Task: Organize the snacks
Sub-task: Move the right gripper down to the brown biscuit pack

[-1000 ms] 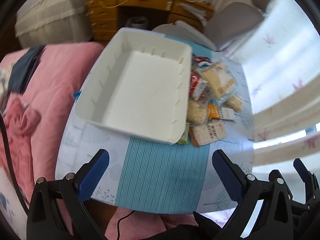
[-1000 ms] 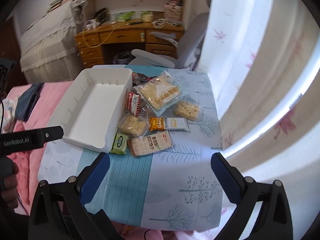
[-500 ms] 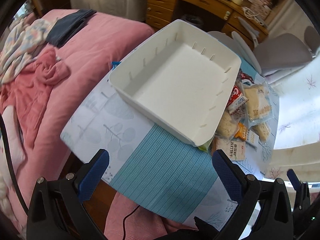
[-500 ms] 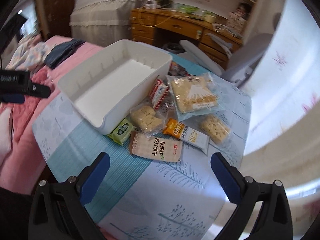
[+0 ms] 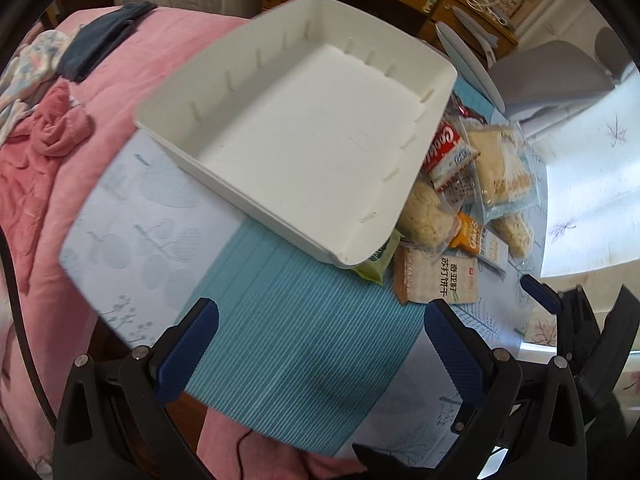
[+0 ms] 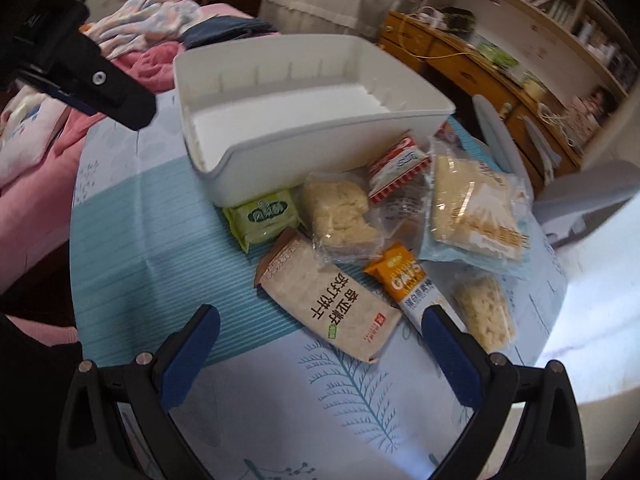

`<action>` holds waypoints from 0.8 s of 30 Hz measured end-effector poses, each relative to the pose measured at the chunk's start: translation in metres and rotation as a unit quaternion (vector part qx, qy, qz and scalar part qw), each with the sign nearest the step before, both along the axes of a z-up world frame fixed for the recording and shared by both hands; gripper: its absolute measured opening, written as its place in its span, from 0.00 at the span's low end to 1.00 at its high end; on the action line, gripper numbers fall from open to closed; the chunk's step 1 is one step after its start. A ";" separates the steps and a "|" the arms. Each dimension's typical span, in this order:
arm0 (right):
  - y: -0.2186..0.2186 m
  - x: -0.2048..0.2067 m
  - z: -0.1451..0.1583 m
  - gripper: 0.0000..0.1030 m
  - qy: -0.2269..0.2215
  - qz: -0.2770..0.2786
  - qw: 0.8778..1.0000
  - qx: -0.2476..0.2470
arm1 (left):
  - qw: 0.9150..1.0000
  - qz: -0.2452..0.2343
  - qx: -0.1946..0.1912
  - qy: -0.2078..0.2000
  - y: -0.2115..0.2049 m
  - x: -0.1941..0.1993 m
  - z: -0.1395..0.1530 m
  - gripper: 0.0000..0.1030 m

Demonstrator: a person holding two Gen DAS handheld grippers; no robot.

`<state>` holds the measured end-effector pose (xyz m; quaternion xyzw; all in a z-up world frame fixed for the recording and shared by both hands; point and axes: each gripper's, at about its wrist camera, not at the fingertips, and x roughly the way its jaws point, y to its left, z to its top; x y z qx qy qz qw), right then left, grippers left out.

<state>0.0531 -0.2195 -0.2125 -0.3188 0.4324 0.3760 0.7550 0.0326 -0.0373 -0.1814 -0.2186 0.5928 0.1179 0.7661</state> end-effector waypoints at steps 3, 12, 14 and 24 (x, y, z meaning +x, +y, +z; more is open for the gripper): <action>0.000 0.003 -0.015 0.98 0.007 0.028 1.000 -0.002 | 1.000 0.004 -0.005 -0.004 -0.008 0.005 -0.021 0.95; -0.001 0.011 -0.048 0.95 0.014 0.072 0.997 -0.005 | 1.000 0.000 0.004 -0.020 -0.028 0.024 -0.075 0.92; -0.002 0.012 -0.054 0.92 0.017 0.075 0.997 -0.003 | 0.999 -0.001 0.018 -0.028 -0.031 0.030 -0.081 0.91; 0.003 0.012 -0.070 0.91 0.030 0.095 0.995 -0.010 | 0.998 0.004 0.050 -0.030 -0.047 0.060 -0.107 0.89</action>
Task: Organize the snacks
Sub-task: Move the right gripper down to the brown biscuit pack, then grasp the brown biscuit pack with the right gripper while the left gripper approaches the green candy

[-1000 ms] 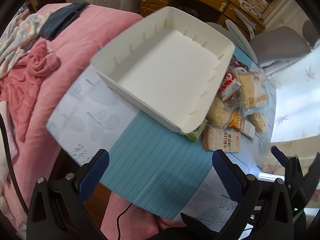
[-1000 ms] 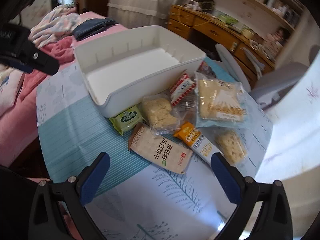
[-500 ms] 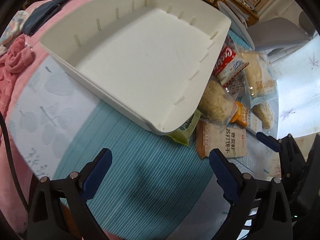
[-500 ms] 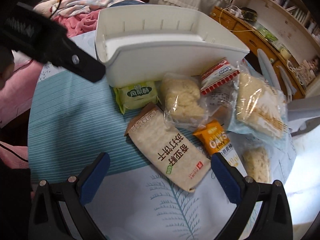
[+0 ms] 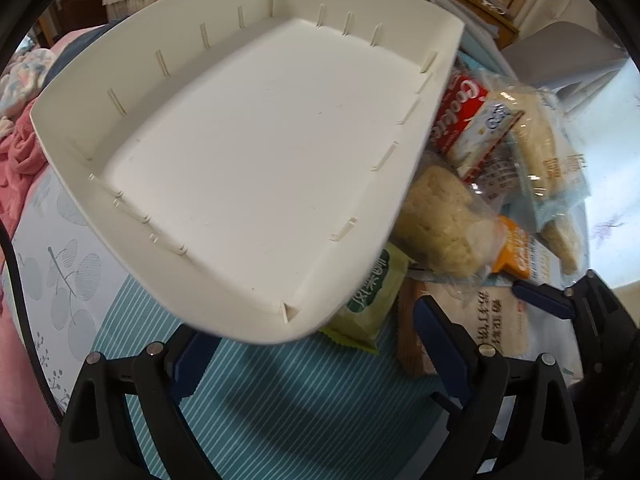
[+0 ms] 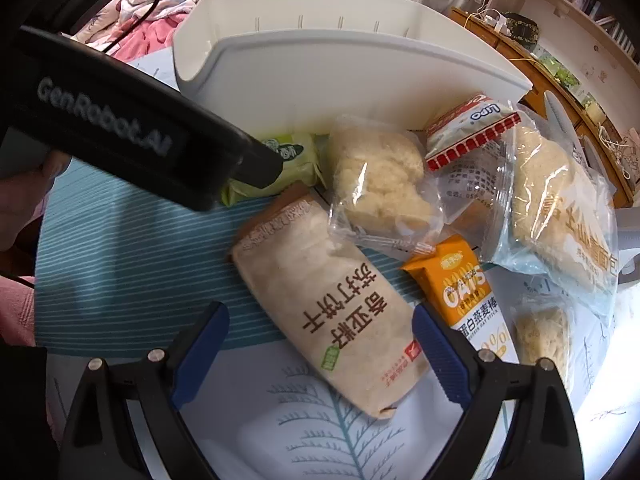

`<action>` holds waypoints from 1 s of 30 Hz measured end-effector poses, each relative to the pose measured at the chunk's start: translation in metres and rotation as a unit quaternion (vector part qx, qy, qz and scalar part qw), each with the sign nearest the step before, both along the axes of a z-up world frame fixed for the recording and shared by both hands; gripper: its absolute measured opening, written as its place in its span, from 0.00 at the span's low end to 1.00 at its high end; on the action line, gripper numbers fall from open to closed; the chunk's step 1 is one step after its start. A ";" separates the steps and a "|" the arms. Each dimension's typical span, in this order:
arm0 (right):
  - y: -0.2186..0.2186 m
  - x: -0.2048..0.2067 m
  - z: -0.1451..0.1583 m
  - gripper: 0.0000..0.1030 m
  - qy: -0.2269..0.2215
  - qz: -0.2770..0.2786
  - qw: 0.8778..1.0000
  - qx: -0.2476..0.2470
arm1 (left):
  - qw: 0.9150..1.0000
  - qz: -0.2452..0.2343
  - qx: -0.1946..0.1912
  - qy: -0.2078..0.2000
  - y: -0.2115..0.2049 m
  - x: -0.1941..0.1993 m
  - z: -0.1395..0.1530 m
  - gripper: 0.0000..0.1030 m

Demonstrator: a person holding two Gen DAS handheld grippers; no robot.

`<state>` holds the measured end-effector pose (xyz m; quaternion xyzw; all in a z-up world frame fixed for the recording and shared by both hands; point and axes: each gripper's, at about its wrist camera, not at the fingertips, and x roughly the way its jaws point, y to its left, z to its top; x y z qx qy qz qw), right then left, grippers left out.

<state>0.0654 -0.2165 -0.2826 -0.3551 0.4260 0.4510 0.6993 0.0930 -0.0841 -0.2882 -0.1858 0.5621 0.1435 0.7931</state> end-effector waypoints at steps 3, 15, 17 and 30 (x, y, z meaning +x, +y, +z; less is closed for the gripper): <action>0.001 0.001 0.000 0.91 0.005 -0.004 1.000 0.003 | 1.000 0.016 0.005 0.011 0.000 0.004 -0.009 0.82; 0.009 0.018 0.002 0.84 0.066 -0.077 0.995 -0.003 | 1.000 0.028 0.002 0.010 -0.004 0.005 -0.018 0.80; 0.011 0.015 0.004 0.80 0.069 -0.091 0.993 -0.012 | 1.000 0.030 0.000 0.008 -0.007 -0.003 -0.019 0.76; 0.010 -0.019 0.017 0.69 0.102 -0.140 0.983 -0.061 | 1.000 -0.001 -0.009 0.009 -0.020 -0.025 -0.012 0.44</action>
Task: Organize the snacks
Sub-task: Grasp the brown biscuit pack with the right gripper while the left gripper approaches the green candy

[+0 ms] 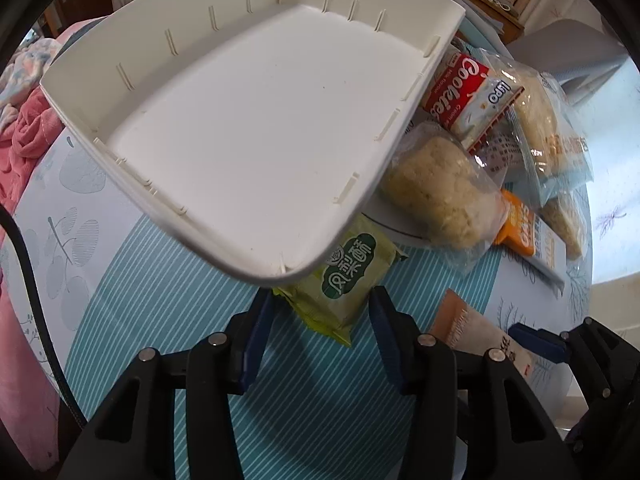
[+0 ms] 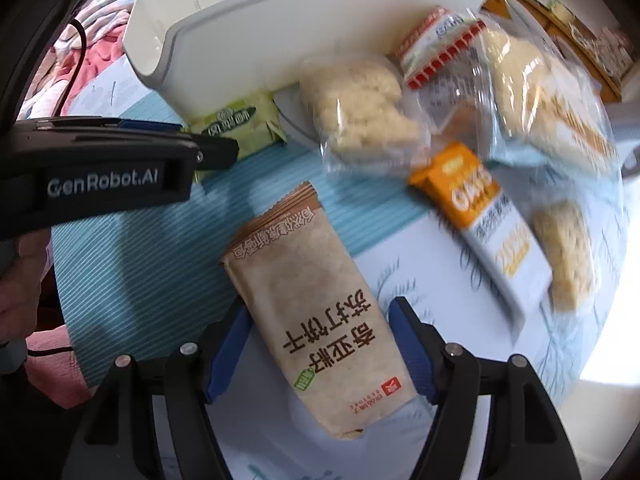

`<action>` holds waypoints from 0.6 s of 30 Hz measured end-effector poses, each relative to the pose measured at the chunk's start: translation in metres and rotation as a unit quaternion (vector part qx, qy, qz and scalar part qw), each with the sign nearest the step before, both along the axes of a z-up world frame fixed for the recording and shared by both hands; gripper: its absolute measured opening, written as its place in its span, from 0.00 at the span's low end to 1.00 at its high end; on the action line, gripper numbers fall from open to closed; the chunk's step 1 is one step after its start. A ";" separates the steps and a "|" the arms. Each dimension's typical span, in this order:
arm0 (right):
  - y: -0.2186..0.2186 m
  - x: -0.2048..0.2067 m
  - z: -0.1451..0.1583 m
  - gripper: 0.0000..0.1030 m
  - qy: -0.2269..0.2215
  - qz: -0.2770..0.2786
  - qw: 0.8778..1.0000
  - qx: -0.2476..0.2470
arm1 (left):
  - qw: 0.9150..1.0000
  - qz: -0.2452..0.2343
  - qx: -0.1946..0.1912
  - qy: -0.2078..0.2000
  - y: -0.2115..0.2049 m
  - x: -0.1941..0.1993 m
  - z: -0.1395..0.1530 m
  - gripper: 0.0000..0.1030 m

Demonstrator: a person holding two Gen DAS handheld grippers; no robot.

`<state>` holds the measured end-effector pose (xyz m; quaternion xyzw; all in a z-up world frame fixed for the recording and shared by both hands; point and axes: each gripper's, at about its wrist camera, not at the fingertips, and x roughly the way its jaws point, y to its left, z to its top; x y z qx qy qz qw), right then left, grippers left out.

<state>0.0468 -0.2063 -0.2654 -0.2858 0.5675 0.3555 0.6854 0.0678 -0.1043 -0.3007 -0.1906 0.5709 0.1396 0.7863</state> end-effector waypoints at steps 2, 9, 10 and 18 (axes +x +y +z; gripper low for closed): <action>-0.004 -0.004 -0.001 0.68 0.010 -0.015 1.000 -0.009 | 1.000 -0.008 0.001 0.020 -0.002 -0.001 0.001 0.42; -0.024 -0.021 -0.003 0.68 0.044 -0.105 0.993 -0.040 | 0.996 -0.036 -0.021 0.075 -0.006 -0.013 0.004 0.28; -0.027 -0.020 -0.003 0.68 0.053 -0.127 0.989 -0.049 | 0.996 -0.037 -0.025 0.079 -0.004 -0.017 0.004 0.27; -0.053 -0.005 0.000 0.62 0.139 -0.252 0.957 -0.031 | 0.994 -0.063 -0.059 0.062 0.001 -0.037 0.032 0.21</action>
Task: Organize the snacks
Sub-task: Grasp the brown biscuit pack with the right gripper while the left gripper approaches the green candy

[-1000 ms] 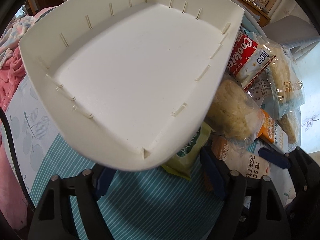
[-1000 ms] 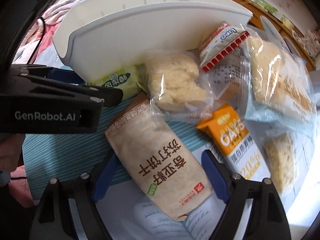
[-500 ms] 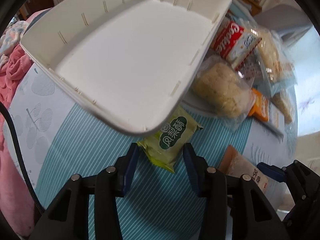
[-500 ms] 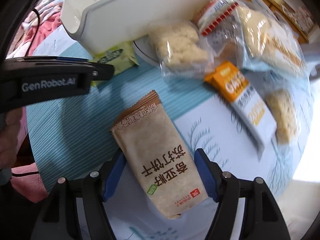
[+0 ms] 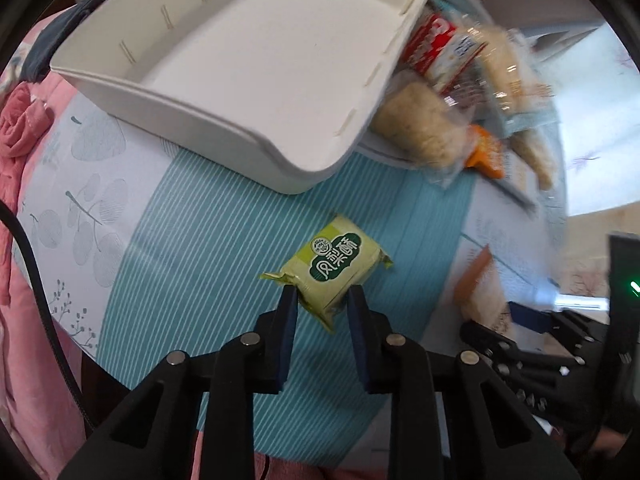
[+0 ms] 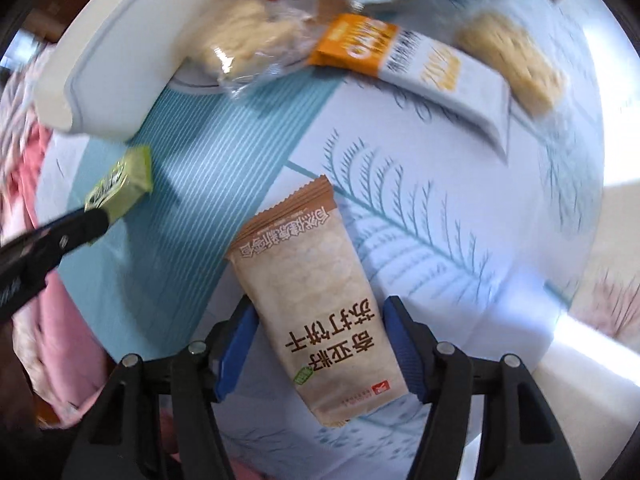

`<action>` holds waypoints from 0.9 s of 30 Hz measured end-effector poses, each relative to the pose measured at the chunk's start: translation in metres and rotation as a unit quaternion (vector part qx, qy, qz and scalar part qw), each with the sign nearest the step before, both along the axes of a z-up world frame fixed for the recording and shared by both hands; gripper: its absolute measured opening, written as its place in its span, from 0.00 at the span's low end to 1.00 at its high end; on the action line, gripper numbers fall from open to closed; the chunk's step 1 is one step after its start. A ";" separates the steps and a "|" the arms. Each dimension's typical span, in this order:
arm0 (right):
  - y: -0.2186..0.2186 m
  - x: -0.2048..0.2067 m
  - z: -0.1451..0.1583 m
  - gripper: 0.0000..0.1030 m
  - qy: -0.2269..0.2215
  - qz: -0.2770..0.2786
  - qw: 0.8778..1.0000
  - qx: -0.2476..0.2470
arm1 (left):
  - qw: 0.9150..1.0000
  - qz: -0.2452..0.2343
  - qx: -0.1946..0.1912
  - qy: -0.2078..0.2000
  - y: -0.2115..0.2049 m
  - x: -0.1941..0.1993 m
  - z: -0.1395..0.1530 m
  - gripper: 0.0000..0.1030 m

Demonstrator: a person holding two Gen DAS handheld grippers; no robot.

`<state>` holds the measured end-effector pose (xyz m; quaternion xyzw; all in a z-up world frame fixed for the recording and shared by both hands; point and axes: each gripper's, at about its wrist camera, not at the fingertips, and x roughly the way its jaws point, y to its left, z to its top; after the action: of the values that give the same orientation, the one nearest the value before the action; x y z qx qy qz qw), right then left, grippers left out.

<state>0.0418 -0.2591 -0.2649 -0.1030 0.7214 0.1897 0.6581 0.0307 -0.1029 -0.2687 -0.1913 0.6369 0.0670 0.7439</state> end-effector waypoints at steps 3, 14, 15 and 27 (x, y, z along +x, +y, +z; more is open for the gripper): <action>-0.018 0.024 0.003 0.60 0.030 -0.045 0.998 0.025 | 1.000 -0.007 -0.010 -0.015 0.014 -0.009 0.020 0.17; -0.049 0.055 0.023 0.58 0.078 -0.149 0.982 0.086 | 0.995 -0.035 -0.018 -0.086 0.040 -0.012 0.083 0.05; -0.049 0.055 0.027 0.58 0.076 -0.153 0.982 0.087 | 0.995 -0.037 -0.017 -0.088 0.039 -0.009 0.082 0.05; -0.094 0.031 0.055 0.58 0.046 -0.246 0.965 0.082 | 0.986 -0.165 -0.025 0.031 0.027 0.006 0.026 0.32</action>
<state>0.0726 -0.3536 -0.2100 0.1405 0.7360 0.0853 0.6567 0.0363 -0.0759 -0.2422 -0.0998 0.6842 -0.0663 0.7194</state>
